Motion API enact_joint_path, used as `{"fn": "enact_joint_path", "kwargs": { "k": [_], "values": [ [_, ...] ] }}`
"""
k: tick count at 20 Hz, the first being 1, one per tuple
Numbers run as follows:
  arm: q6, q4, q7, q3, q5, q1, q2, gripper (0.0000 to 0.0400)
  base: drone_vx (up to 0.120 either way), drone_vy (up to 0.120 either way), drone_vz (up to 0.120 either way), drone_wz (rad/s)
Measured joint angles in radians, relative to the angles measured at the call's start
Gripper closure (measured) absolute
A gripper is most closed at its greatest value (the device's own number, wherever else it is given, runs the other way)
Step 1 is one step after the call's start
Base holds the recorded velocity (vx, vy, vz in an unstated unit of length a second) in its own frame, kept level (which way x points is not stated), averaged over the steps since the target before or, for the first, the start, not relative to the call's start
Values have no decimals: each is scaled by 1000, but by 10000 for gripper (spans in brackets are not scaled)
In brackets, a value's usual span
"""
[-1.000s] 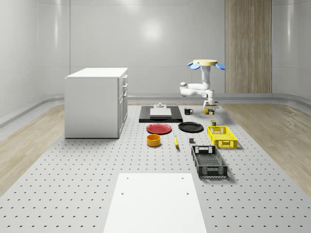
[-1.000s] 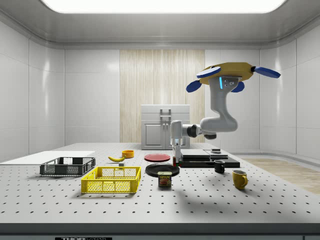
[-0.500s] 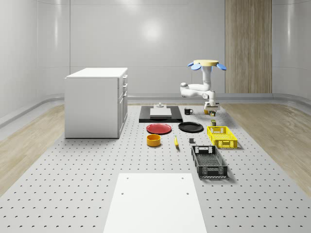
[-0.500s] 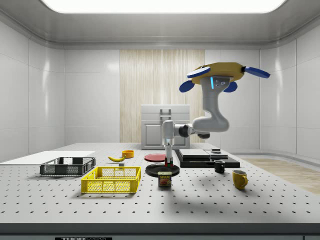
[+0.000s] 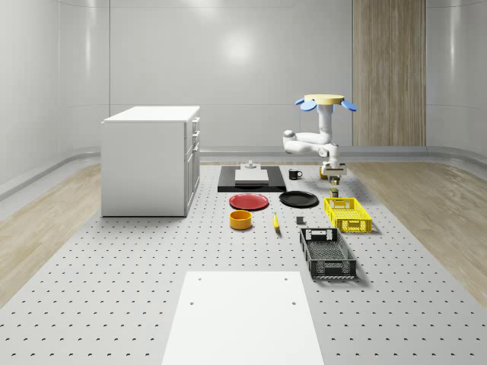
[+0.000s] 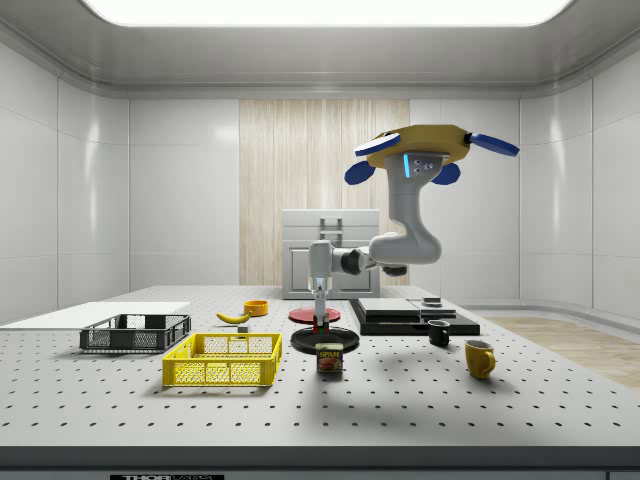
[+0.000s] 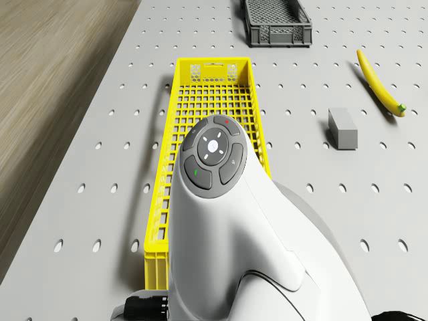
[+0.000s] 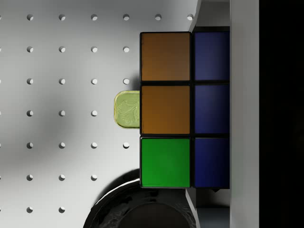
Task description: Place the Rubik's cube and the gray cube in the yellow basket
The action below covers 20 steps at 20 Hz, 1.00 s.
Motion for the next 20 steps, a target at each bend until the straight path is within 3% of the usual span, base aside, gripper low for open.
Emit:
{"fn": "enact_joint_path", "kwargs": {
  "k": [20],
  "values": [
    [24,1,4,4,10,-5,-25,75,120,0,0,0]
  ]
}}
